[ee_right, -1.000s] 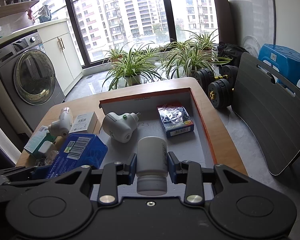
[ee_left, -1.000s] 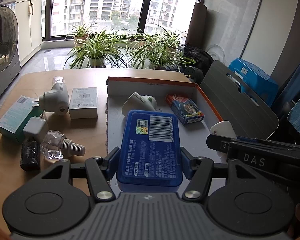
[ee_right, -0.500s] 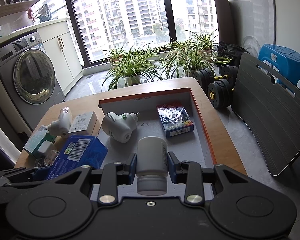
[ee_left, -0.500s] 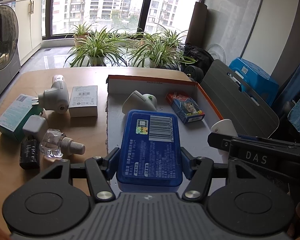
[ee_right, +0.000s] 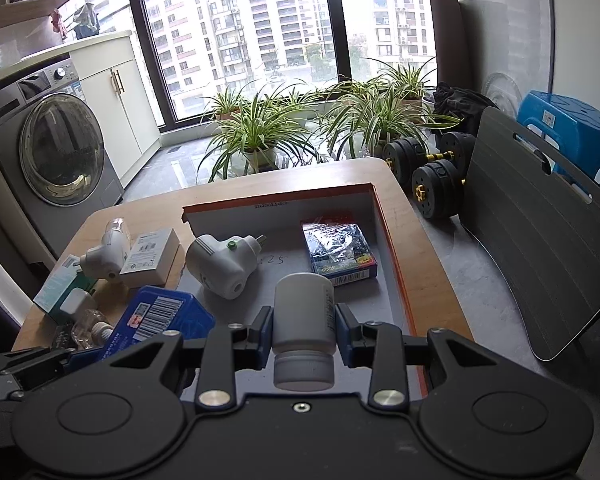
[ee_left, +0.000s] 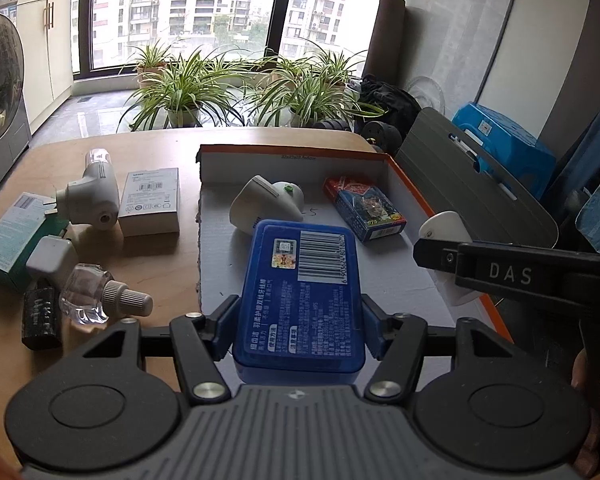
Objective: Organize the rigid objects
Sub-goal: 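Lower blue case with left gripper while right gripper lowers pill bottle into tray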
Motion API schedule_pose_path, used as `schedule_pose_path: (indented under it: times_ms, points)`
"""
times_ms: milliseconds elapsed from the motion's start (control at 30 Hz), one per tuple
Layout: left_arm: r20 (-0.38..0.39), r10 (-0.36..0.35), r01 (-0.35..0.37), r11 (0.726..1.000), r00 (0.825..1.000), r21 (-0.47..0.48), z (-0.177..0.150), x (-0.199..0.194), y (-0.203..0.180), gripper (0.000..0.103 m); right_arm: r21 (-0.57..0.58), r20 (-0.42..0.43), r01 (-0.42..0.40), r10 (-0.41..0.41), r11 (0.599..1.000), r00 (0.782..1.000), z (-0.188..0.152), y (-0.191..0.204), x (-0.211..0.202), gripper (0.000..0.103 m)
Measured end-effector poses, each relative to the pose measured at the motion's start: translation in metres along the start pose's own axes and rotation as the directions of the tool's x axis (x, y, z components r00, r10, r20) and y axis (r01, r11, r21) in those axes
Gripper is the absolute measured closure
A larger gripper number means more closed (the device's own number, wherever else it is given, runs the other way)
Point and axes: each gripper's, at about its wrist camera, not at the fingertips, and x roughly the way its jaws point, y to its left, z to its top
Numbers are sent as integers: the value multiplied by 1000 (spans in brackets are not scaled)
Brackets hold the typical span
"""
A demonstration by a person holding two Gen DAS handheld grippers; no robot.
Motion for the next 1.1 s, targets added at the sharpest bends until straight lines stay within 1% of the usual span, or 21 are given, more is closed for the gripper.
schedule_pose_path:
  times_ms: [600,900,967,1000,1033,1067,1100]
  points:
    - [-38,-6,7,1000,999,25,17,36,-7,40,14,-25,23,-23,1000,999,16,-14,30,62]
    - [-41,-12,13,999,999,34,24,47,-13,40,26,-25,30,-29,999,999,22,-19,38,62]
    - [-44,-17,19,999,999,39,25,49,-15,40,34,-14,36,-35,999,999,23,-20,37,61]
    - [-45,-22,24,999,999,41,25,49,-16,40,41,-6,39,-39,998,999,23,-21,36,55]
    - [-45,-25,27,999,999,44,24,49,-17,36,44,-3,40,-40,998,999,23,-21,35,51]
    - [-44,-25,27,999,999,45,24,49,-17,30,46,-3,41,-41,998,999,23,-21,34,50]
    - [-40,-30,32,998,999,45,24,47,-17,29,46,-2,42,-42,998,999,23,-21,33,50]
